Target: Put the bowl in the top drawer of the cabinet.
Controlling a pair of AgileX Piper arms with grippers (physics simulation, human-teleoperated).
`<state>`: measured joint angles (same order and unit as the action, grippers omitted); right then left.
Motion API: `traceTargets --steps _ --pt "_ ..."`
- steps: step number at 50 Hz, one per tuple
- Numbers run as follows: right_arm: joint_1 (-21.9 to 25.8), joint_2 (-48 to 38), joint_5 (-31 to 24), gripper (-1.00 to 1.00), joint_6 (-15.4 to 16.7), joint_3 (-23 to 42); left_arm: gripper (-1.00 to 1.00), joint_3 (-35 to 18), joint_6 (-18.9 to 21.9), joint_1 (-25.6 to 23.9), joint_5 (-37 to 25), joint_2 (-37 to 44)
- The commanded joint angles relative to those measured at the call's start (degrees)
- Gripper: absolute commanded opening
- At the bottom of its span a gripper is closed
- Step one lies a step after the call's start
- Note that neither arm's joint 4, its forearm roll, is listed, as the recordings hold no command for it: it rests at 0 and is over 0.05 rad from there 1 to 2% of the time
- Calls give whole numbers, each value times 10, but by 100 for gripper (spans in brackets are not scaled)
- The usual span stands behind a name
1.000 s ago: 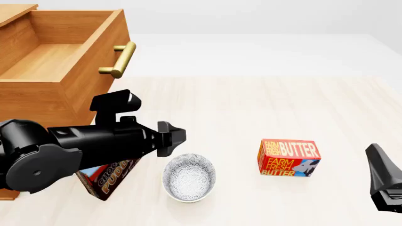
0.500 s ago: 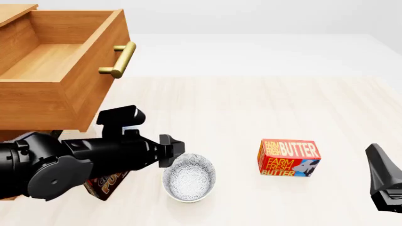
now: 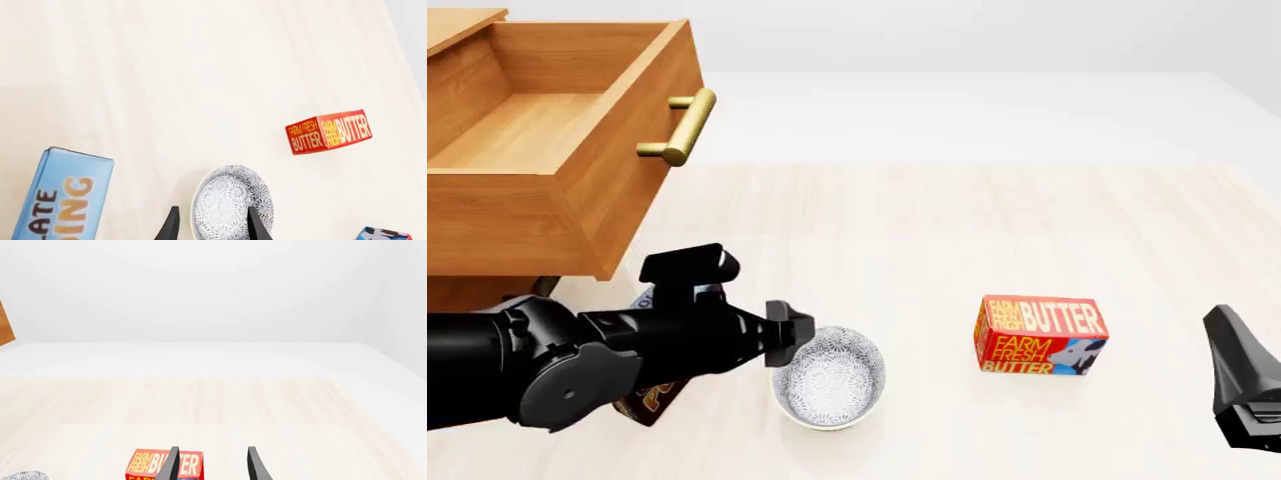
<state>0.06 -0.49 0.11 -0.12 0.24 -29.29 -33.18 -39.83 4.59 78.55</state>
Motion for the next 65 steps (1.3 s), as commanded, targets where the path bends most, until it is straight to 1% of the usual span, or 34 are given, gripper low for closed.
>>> traceTargets --steps 1,17,48,65 --pt "0 0 0 100 0 0 100 1 -1 5 17 23" --pt "6 -2 1 100 4 0 100 -8 -11 -7 41 66" --pt "6 -3 1 100 4 0 100 2 -46 -34 94 136" --pt "6 -3 1 100 4 0 100 5 -50 -29 108 160"
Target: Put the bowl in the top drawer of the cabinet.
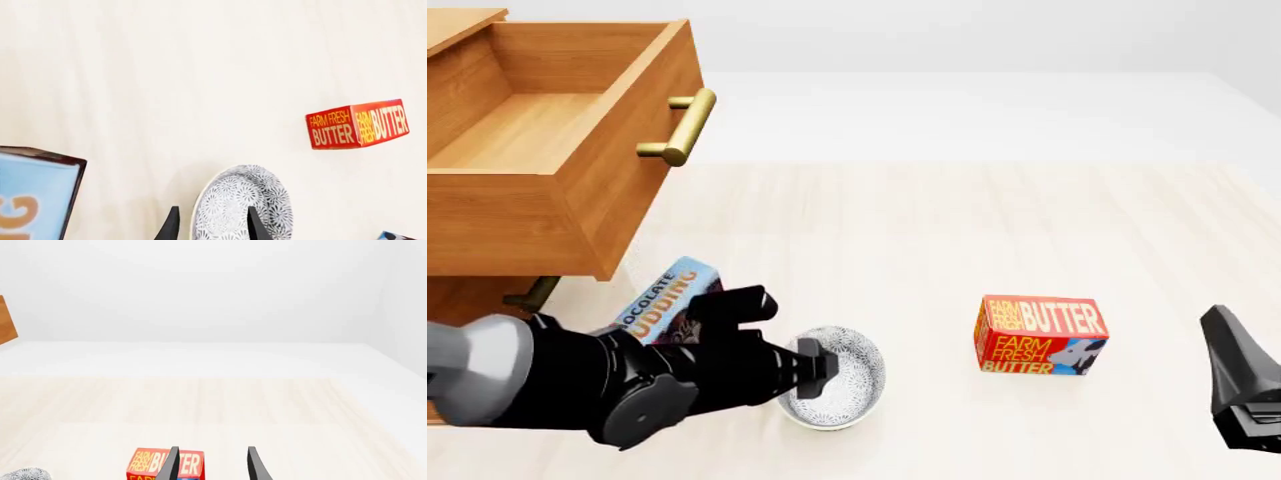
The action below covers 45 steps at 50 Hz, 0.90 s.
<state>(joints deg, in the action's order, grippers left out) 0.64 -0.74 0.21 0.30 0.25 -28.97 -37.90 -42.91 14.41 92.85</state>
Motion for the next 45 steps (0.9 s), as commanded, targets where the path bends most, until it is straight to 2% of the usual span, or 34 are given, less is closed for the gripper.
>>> traceTargets --steps 1,5,6,8,22,45 --pt "0 0 0 100 0 0 100 2 -4 1 11 18" --pt "0 0 0 100 0 0 100 2 7 0 7 5" --pt "0 0 0 100 0 0 -100 3 3 0 6 1" --pt "0 0 0 100 0 0 -100 3 17 8 1 -15" --pt "0 0 0 100 0 0 -100 5 27 4 -11 -53" --pt "0 0 0 100 0 0 -100 -14 92 6 -62 -145"
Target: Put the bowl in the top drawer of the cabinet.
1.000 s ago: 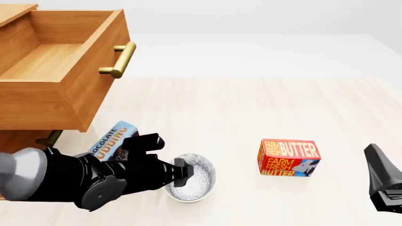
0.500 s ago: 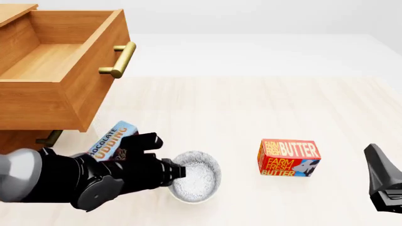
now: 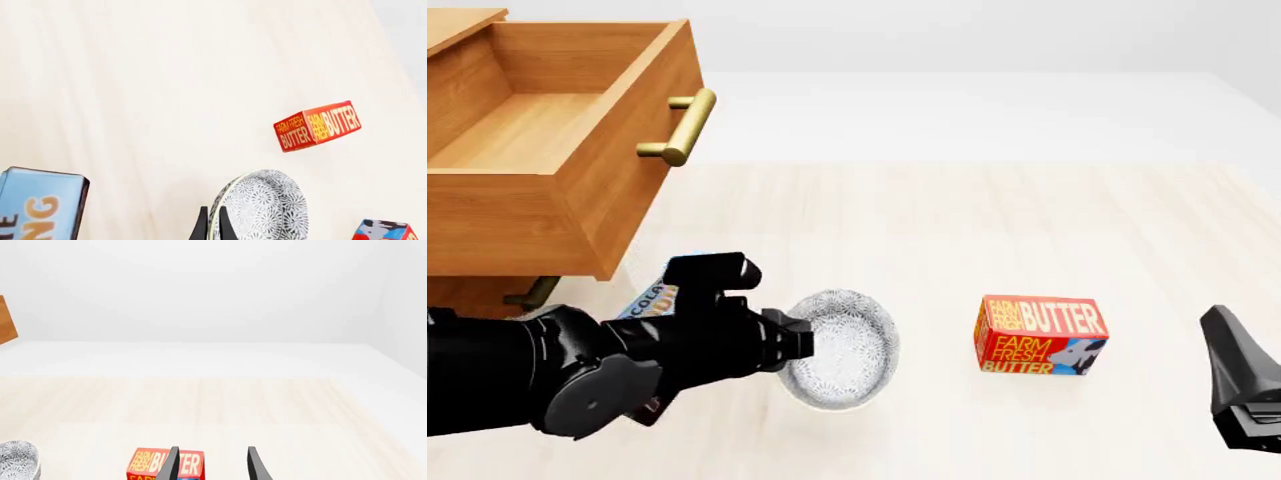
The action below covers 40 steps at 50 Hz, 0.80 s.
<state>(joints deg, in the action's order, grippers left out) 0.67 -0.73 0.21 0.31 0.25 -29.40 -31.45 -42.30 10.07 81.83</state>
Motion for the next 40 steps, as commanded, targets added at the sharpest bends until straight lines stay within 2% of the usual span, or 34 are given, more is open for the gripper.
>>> traceTargets --steps 1,24,40 --pt "0 0 0 100 0 0 -100 -10 28 1 -20 -36" --pt "0 0 0 100 0 0 -100 -17 93 -8 -60 -98" --pt "0 0 0 100 0 0 -100 -18 139 -6 -97 -179"
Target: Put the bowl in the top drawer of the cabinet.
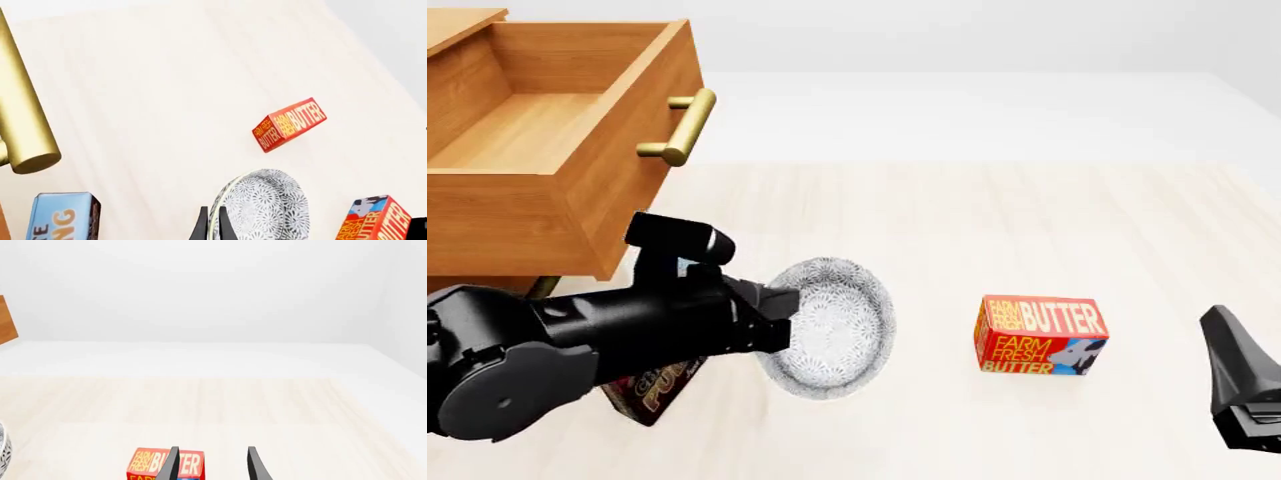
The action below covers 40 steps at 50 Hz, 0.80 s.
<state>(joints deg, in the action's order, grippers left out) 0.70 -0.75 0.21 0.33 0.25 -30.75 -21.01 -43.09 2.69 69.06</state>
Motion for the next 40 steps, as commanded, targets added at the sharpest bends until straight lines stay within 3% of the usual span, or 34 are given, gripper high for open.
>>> traceTargets --steps 1,14,40 --pt "0 0 0 100 0 0 -100 -5 38 0 -25 -56" --pt "0 0 0 100 0 0 -100 -17 58 -14 -52 -102" --pt "0 0 0 100 0 0 -100 -89 95 -25 -132 -226"
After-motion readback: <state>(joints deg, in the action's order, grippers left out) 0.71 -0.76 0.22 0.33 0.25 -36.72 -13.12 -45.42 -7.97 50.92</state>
